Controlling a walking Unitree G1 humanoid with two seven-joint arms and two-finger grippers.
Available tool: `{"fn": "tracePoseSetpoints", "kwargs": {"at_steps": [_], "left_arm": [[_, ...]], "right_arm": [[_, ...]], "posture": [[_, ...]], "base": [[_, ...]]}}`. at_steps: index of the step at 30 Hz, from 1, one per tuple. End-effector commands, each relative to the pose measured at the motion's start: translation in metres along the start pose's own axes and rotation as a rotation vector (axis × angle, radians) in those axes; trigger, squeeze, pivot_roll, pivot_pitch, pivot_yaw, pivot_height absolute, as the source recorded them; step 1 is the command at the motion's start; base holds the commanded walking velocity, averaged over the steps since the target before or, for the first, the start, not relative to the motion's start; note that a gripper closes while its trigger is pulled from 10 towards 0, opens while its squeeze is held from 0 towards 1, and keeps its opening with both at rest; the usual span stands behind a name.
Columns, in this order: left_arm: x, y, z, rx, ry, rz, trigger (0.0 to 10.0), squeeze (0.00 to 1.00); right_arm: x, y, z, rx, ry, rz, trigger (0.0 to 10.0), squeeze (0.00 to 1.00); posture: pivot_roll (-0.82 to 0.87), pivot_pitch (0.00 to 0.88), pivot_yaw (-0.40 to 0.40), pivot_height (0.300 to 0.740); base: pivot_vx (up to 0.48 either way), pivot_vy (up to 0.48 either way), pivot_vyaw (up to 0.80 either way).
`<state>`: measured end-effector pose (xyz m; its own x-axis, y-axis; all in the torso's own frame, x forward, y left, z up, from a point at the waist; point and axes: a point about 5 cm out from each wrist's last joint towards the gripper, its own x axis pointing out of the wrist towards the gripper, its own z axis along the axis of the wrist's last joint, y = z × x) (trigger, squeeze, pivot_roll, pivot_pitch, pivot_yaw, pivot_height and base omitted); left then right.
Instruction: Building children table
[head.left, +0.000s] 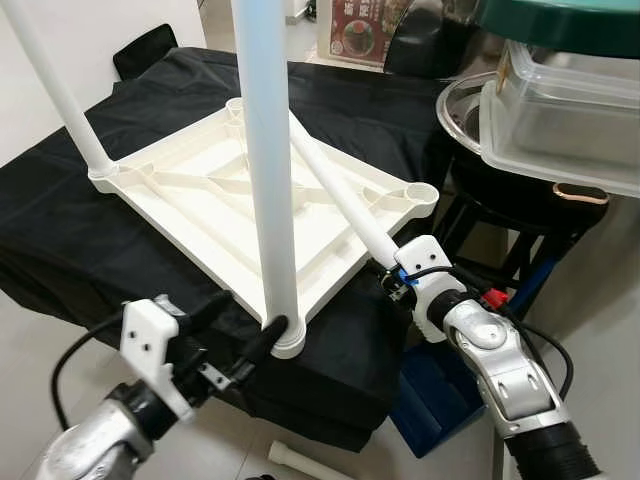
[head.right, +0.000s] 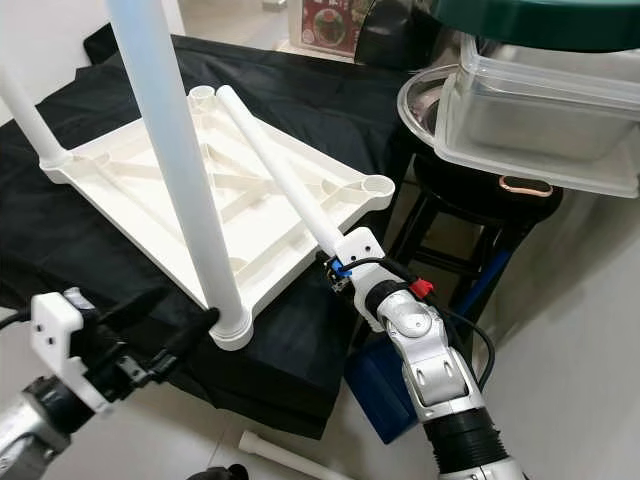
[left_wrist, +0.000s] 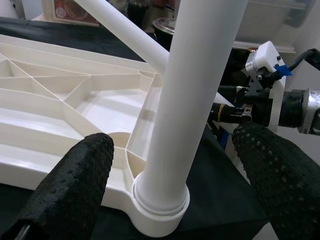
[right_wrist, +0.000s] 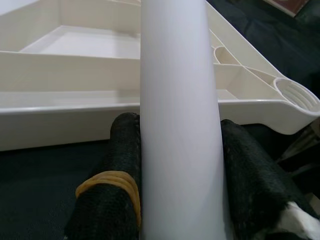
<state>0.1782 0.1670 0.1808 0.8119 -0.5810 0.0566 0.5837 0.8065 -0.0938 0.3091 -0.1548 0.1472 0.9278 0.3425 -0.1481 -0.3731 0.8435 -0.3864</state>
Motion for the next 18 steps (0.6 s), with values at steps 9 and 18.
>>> {"fn": "tracePoseSetpoints", "kwargs": {"at_steps": [9,18], "left_arm": [[-0.021,-0.039,-0.010,-0.096,0.166,-0.342,10.0,0.00],[0.001,-0.024,-0.034,0.033,0.250,-0.276,10.0,0.00]], "right_arm": [[0.000,-0.016,-0.006,-0.018,0.046,-0.113,10.0,0.00],[-0.002,-0.037,-0.010,0.007,0.090,-0.239,10.0,0.00]], "posture": [[0.02,0.151,-0.054,0.740],[0.00,0.153,-0.053,0.740]], "base": [[0.000,0.000,0.00],[0.000,0.000,0.00]]}}
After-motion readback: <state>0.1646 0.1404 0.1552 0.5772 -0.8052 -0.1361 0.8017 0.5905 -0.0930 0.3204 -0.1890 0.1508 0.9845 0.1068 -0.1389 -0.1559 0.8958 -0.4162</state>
